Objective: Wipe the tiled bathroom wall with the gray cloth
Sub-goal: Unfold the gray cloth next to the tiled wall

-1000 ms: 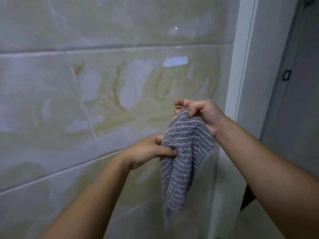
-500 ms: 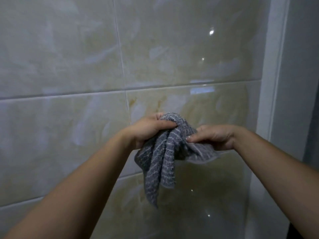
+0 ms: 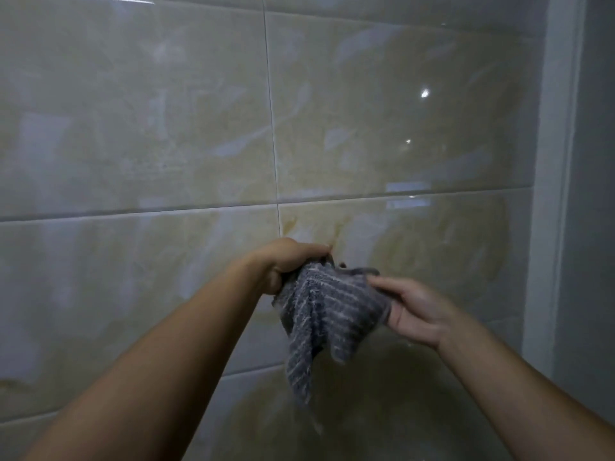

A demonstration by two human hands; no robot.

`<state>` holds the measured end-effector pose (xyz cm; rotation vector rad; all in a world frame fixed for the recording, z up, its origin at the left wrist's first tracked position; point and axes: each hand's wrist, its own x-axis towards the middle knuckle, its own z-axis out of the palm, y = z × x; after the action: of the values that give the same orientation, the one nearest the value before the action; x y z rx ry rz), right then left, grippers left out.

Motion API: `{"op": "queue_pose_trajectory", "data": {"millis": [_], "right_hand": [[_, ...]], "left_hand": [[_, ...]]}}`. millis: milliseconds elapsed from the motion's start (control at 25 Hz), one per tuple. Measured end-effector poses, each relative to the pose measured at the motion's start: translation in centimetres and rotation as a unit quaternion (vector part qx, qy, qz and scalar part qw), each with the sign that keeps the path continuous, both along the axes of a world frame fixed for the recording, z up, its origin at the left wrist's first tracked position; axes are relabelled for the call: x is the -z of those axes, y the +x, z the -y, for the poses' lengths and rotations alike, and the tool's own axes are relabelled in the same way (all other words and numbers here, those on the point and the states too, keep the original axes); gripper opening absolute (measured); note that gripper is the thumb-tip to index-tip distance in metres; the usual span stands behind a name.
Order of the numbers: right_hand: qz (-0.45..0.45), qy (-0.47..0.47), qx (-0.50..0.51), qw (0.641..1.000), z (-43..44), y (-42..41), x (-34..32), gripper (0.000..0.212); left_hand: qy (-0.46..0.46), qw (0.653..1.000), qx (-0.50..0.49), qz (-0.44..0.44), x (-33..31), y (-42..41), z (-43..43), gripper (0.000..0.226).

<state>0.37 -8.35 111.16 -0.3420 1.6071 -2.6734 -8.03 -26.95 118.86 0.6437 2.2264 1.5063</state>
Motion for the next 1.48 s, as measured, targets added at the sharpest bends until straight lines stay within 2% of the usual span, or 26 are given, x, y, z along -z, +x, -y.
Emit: {"op": "queue_pose_trajectory", "data": {"millis": [80,120,240,320,400,480,520,600,680,720,840,960,1040,1160,1240,1320,1400,1480], "right_hand": [[0.021,-0.025,0.107,0.994,-1.1,-0.4,-2.3,0.039],[0.017,-0.043,0.138,0.989,-1.8,-0.4,-3.7,0.034],[-0.053,-0.083,0.201,0.975,-3.5,-1.3,-6.9,0.041],[-0.101,-0.031,0.278,0.955,-4.7,-1.3,-8.7,0.053],[-0.129,0.069,0.355,0.923,-6.0,-0.6,-10.4,0.042],[-0.143,0.126,0.394,0.899,-7.7,-0.3,-11.9,0.026],[-0.143,0.124,0.400,0.897,-8.6,-0.4,-12.5,0.020],[-0.136,0.068,0.379,0.913,-10.0,-0.6,-13.4,0.013],[-0.131,-0.002,0.317,0.939,-11.3,-0.7,-14.4,0.015],[-0.130,-0.020,0.286,0.949,-12.1,-0.6,-14.8,0.020],[-0.145,-0.012,0.231,0.962,-13.9,-0.1,-15.9,0.036],[-0.181,0.041,0.247,0.951,-14.5,-0.2,-16.7,0.043],[-0.208,0.101,0.293,0.928,-14.4,-0.6,-17.1,0.042],[-0.241,0.227,0.421,0.844,-14.7,-1.5,-17.5,0.045],[-0.256,0.274,0.477,0.795,-14.6,-1.7,-17.8,0.047],[-0.259,0.315,0.518,0.752,-14.1,-1.8,-18.3,0.048],[-0.254,0.366,0.548,0.708,-13.3,-2.0,-18.9,0.050],[-0.255,0.407,0.582,0.656,-12.8,-2.3,-19.4,0.047]], "left_hand": [[-0.005,0.994,0.108,0.010,-0.4,-0.9,1.2,0.054],[-0.009,0.989,0.149,0.007,-0.5,-1.3,1.7,0.062],[-0.078,0.973,0.218,-0.002,-0.8,-1.7,2.1,0.079],[-0.094,0.975,0.201,0.004,-1.1,-1.8,2.1,0.082],[-0.022,0.990,0.141,0.019,-1.7,-2.0,2.0,0.066],[0.096,0.992,0.064,0.050,-2.4,-2.0,1.2,0.030],[0.156,0.984,0.041,0.080,-2.8,-1.6,0.5,0.018],[0.234,0.965,0.017,0.120,-4.0,-0.3,-0.9,0.018],[0.270,0.952,0.011,0.144,-5.5,0.7,-1.7,0.013],[0.282,0.948,0.010,0.147,-6.3,1.1,-1.7,0.018],[0.249,0.966,-0.001,0.073,-8.1,2.1,-1.6,0.060],[0.146,0.986,-0.028,-0.071,-8.9,3.5,-2.2,0.043],[0.088,0.984,-0.051,-0.145,-9.6,3.6,-2.5,0.038],[0.108,0.976,-0.082,-0.168,-11.0,3.0,-2.9,0.031],[0.145,0.977,-0.025,-0.154,-12.0,2.7,-2.8,0.012],[0.078,0.978,0.027,-0.189,-13.1,2.4,-2.3,0.023],[-0.056,0.951,-0.002,-0.303,-13.9,2.3,-2.3,0.024],[-0.120,0.888,-0.078,-0.437,-14.7,1.8,-2.6,0.007]]}}
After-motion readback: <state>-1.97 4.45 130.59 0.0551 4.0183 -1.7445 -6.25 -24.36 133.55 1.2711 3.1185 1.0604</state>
